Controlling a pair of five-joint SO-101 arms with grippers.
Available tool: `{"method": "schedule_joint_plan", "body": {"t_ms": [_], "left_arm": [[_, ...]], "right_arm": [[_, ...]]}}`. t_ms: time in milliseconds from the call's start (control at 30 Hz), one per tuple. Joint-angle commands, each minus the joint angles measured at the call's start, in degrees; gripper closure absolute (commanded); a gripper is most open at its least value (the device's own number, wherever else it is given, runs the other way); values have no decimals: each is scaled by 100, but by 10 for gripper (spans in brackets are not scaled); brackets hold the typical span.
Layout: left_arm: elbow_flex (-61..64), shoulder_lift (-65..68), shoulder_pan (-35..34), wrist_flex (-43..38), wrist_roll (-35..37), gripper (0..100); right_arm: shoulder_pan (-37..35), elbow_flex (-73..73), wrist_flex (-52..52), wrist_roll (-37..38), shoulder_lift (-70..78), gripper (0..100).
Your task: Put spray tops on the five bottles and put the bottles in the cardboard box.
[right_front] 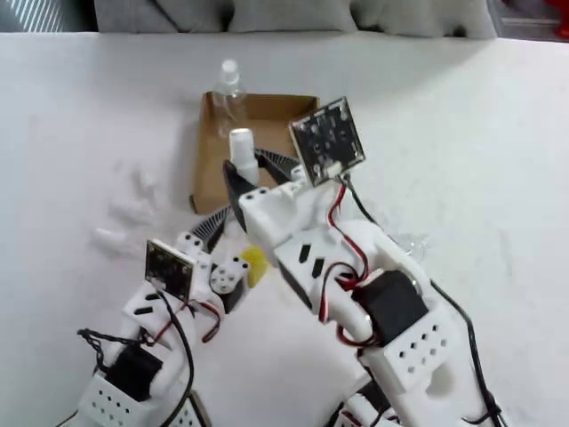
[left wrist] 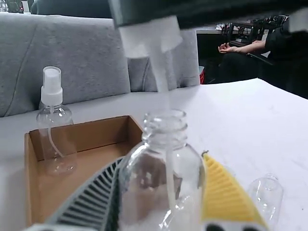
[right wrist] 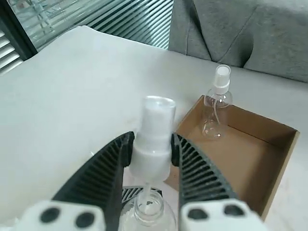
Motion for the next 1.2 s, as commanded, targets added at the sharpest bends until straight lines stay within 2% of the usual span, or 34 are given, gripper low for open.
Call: {"method": "schedule_joint_plan", "body": {"t_ms": [0,300,700,933,1167], "left_arm": [[-62,-66,-171,-176,-26,980],[-70,-66,-259,-176,-9,980],[-62,-66,-268,-176,-9,980],[-62,-66,-268,-176,-9,980],[-53,-66,-268,-176,-9,980]], "right_arm": [[-66,870,-708,-9,-743,981],[-66,2470,-1938,-9,-1763,981],[-189,2673,-2062,-9,-1851,979],[-198,2673,-2026,-53,-1868,834],[-198,2629,-2062,-53,-1903,829]]}}
